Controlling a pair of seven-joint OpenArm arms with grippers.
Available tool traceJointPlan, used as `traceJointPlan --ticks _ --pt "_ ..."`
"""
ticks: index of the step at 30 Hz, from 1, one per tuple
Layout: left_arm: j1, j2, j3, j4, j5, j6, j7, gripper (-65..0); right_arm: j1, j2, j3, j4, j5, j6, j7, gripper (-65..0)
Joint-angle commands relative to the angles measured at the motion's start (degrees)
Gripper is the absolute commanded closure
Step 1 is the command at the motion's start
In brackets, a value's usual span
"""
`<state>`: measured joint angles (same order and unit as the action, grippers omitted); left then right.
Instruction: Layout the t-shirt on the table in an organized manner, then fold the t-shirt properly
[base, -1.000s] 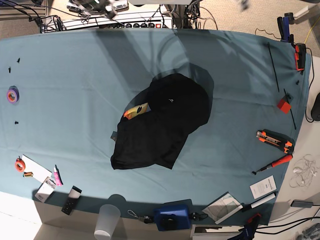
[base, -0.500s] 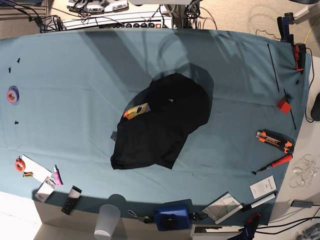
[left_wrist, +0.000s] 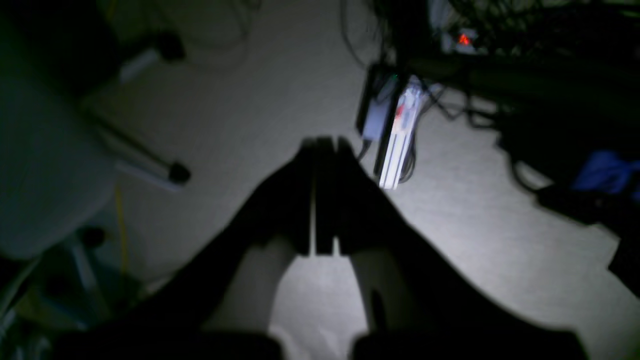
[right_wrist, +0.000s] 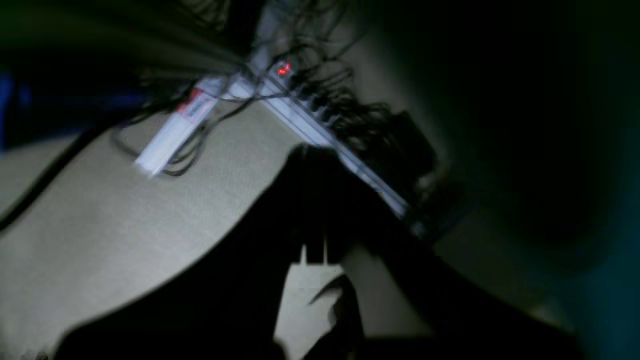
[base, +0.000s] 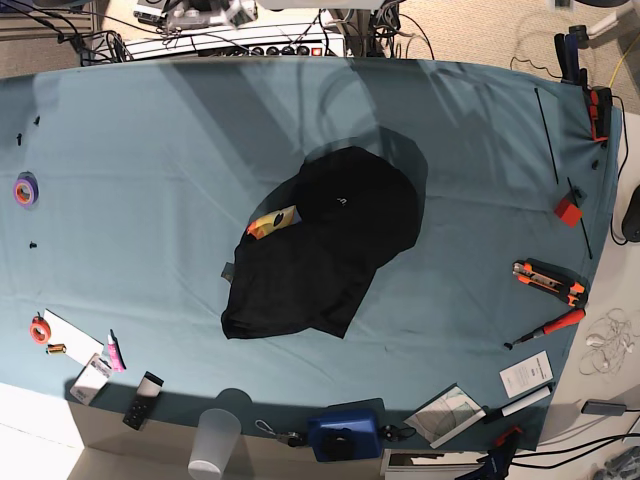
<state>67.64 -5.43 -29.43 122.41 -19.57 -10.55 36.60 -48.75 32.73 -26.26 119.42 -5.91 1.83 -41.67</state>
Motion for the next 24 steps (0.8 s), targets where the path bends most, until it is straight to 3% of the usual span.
traceJointPlan --ticks 1,5,10,15,17,22,24 --pt "1.2 -0.3 -0.4 1.8 -0.2 0.1 -0.6 0.0 -0.6 0.6 0.1 2.9 -0.9 -0.6 0.6 0.0" --pt "0.8 -0.3 -0.4 5.9 -0.2 0.1 -0.6 0.0 -0.1 0.5 0.1 10.4 -5.4 -2.7 -0.6 0.0" --pt "-1.4 -0.3 -0.4 11.2 -0.2 0.2 -0.9 0.0 3.3 0.4 0.1 15.6 -6.2 -3.2 -3.0 0.0" --pt "-5.7 -0.3 -0.4 12.6 -0.2 -0.1 -5.4 0.0 7.4 0.4 0.1 15.6 -11.3 -3.2 -3.2 0.0" --pt "-8.0 -0.3 -0.4 12.6 -0.1 -3.0 -5.4 0.0 8.7 0.4 0.1 15.6 -15.1 -3.2 -3.2 0.0" --pt "-13.4 -0.3 -0.3 12.6 -0.2 -14.1 -5.8 0.0 11.3 0.4 0.1 15.6 -22.9 -3.3 -3.3 0.0" --pt "-15.3 -0.3 -0.3 12.6 -0.2 -17.1 -7.0 -6.2 11.8 0.4 0.1 15.6 -25.2 -3.3 -3.5 0.0"
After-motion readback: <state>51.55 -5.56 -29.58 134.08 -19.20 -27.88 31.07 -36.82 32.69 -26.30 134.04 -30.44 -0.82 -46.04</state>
